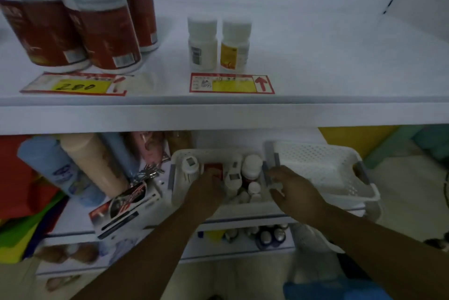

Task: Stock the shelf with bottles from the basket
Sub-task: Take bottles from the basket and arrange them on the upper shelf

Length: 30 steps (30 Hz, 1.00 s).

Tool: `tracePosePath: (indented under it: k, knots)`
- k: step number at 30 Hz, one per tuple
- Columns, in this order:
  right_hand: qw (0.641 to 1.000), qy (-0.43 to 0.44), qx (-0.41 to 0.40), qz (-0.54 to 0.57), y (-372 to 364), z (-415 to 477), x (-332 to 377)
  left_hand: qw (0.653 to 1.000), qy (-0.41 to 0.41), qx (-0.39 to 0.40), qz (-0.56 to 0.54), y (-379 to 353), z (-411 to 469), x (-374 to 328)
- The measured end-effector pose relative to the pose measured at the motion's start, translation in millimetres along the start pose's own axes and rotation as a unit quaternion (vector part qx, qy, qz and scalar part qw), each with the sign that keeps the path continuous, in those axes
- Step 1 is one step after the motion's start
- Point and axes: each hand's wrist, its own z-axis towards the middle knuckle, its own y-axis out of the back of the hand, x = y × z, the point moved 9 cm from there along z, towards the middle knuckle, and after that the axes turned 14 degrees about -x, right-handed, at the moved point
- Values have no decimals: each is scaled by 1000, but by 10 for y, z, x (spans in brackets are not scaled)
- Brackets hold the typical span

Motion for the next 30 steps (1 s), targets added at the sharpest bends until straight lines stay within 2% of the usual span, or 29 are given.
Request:
tracePosePath:
  k: [2,3,6,9,12,14,16,18,19,21,24,26,27,30]
  knots:
    - [997,61,5,-42,-192,220,71,998,29,46,-10,-272,128,88]
    - [996,65,9,-60,-275,324,80,998,30,55,-10,-371,182,104]
    - [996,-12,5,-92,-457,576,-40,998,34,52,27,-560,312,152]
    - [993,-48,-5,-112,-592,662,-127,995,56,45,75,-671,371,202]
    - [993,-115,-1,-39,-630,654,-218,993,66,45,89,-662,412,195]
    - [991,-131,13,-21,-537,634,-195,996,69,50,14,-594,403,138]
    - [984,-151,-55,81,-320,575,-153,998,36,19,-48,-395,357,4]
    - [961,-158,-141,179,-61,431,-52,996,-15,-22,-85,-94,284,-184]
    - [953,-153,-164,204,45,343,35,993,-32,-31,-105,52,212,-302]
    - [934,-147,-178,271,206,159,241,984,-18,-42,-172,322,26,-473]
    - [898,-157,-151,382,450,-73,558,927,83,-13,-365,591,-382,-645]
    - [883,-131,-118,435,623,-210,806,871,112,22,-478,699,-694,-786]
    - [879,-113,-107,450,716,-276,929,856,114,26,-504,769,-826,-845]
    - [862,-83,-113,487,1042,-465,1250,851,107,12,-514,1001,-1165,-983]
